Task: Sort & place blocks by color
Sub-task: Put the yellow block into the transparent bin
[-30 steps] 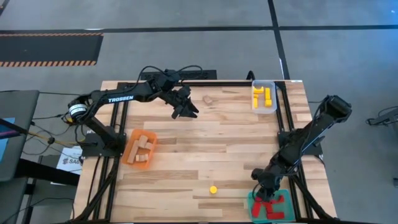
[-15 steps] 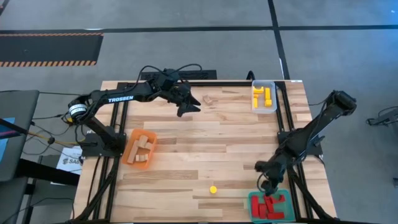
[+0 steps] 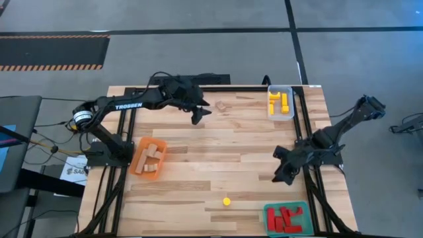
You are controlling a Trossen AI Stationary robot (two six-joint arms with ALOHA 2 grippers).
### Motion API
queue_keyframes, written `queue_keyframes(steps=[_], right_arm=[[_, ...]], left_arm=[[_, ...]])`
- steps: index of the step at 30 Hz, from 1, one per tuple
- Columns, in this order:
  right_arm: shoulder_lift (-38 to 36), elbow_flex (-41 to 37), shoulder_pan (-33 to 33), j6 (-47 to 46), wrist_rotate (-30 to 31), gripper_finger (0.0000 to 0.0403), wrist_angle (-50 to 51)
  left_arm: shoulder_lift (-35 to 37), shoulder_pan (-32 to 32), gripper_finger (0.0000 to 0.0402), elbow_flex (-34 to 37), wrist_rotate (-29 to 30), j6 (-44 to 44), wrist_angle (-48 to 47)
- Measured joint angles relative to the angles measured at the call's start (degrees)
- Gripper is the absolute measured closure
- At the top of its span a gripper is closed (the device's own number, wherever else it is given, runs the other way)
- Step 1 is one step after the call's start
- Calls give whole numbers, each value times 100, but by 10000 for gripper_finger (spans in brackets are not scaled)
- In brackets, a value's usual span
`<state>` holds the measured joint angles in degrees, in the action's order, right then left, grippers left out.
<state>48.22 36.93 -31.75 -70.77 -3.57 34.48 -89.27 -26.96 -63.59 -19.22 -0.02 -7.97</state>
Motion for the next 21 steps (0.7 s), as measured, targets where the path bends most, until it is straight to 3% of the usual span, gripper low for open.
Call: queue_keyframes(steps=[8, 21], right_arm=[[55, 0, 651, 1120, 395, 127, 299], [304, 2, 1360, 1776, 386, 127, 284]], left_arm=[[0, 611, 203, 2, -200, 1332, -918], [0, 1458, 203, 2, 18, 1065, -970]])
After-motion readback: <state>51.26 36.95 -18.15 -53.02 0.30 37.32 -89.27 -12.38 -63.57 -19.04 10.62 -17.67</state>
